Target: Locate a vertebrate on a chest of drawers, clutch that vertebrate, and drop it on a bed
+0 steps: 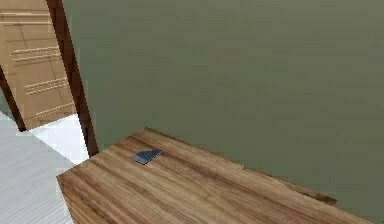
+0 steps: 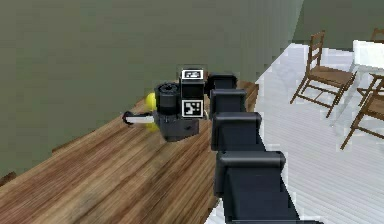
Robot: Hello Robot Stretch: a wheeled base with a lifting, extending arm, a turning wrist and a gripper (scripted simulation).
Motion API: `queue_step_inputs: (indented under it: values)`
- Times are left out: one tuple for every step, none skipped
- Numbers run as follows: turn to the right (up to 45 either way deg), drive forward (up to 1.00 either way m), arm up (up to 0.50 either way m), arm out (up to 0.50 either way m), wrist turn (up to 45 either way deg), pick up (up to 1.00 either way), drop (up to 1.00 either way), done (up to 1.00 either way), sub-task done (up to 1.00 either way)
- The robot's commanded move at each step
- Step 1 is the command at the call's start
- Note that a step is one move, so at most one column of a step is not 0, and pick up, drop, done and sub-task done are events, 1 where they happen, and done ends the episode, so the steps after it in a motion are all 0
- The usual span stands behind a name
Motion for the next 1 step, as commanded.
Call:
queue_step_inputs:
  values:
    - [0.0,0.0,0.0,0.0,-45.0,0.0,0.0,0.0,0.0]
